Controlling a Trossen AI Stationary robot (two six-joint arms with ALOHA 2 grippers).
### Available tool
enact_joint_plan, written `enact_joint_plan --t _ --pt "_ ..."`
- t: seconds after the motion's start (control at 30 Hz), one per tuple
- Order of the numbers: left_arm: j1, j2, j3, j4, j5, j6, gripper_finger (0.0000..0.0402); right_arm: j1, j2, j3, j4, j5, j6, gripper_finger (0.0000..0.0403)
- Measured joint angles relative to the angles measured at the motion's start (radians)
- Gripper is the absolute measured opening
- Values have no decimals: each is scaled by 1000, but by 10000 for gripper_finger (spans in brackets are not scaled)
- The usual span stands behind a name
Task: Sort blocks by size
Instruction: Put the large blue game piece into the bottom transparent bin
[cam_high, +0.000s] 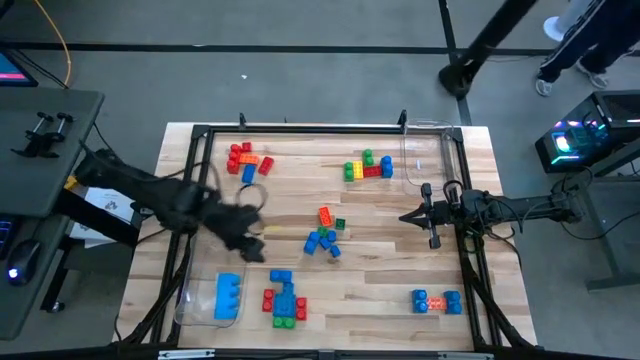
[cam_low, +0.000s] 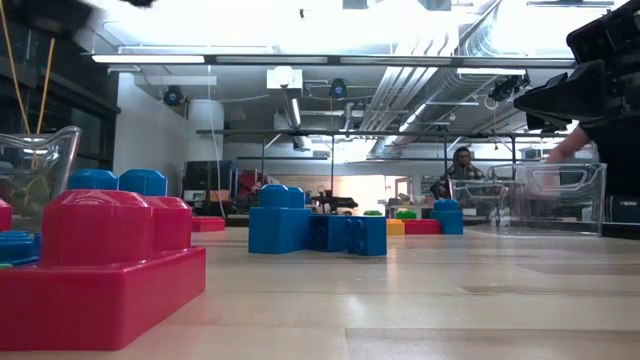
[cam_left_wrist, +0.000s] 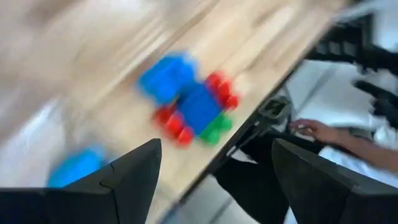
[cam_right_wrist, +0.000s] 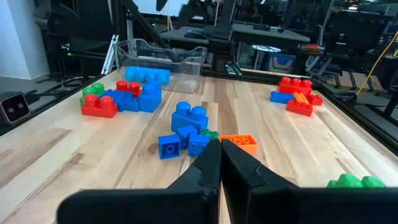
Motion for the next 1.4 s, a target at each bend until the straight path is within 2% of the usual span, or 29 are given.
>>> enact_joint_plan --t 0.13,0.23,0.3,0.4,0.67,0.93,1.1,1.4 --pt "70 178 65 -67 44 469 284 0 0 0 0 0 0 1" --pt "59 330 144 -190 2 769 284 0 0 0 0 0 0 1" --pt "34 416 183 -221 -24 897 284 0 0 0 0 0 0 1" --pt "-15 484 212 -172 -43 1012 284 0 0 0 0 0 0 1" --pt "-131 495 183 -53 -169 1056 284 0 0 0 0 0 0 1" --pt "-201 498 36 119 -271 848 284 0 0 0 0 0 0 1" --pt "-227 498 4 212 -392 823 284 0 -1 0 0 0 0 1" --pt "-220 551 -4 232 -381 867 283 0 -1 0 0 0 0 1"
